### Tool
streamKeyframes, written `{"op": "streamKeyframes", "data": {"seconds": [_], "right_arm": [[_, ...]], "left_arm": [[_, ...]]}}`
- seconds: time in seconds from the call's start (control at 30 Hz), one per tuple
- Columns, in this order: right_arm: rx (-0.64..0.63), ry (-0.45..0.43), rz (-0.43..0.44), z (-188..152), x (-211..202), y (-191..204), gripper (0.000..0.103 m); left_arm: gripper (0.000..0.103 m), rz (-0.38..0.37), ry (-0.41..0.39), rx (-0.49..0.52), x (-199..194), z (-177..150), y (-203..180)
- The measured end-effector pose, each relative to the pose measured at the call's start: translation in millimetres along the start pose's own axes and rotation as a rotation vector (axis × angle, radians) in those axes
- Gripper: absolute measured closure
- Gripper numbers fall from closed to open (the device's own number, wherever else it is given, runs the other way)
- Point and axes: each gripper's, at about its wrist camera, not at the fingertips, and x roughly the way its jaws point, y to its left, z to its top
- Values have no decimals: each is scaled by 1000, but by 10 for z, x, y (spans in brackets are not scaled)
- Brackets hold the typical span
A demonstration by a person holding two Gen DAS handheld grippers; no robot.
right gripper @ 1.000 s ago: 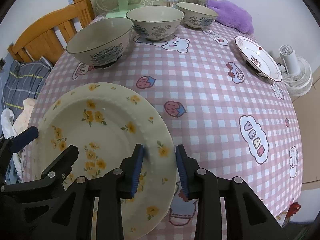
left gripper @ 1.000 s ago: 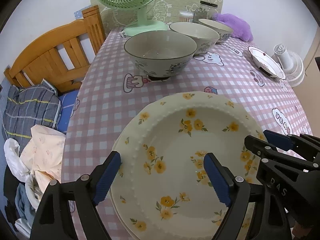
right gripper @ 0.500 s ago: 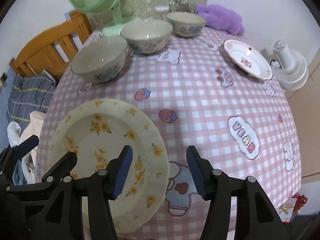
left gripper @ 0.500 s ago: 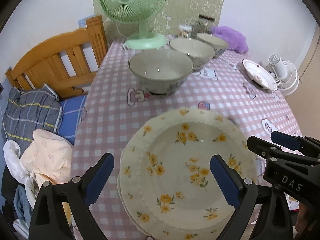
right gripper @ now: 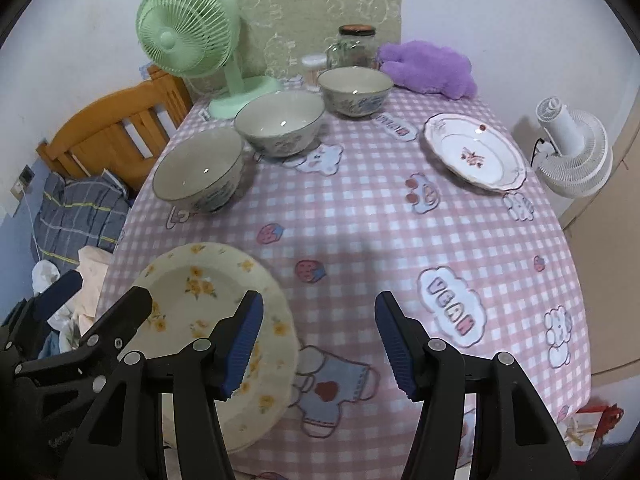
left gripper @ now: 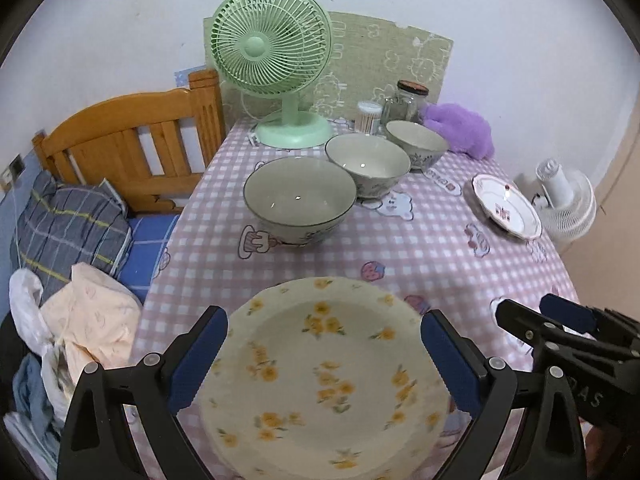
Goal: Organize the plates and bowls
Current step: 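Move the right gripper to the white red-patterned plate and grasp its rim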
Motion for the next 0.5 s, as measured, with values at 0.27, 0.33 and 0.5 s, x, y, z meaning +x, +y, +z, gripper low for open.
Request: {"op": "streamKeyframes", "data": {"seconds": [0.27, 0.33, 0.5], "right_arm": [[-22, -36, -2, 193, -126, -449, 41], [-25, -24, -6, 242, -125, -558, 41], [-40, -6, -3, 351, -117, -857, 41]], "left_arm": [[5, 28, -1, -16, 19, 113, -485], [5, 24, 1, -17, 37, 155, -613], [5, 19, -2, -27, 95, 248, -901]]}}
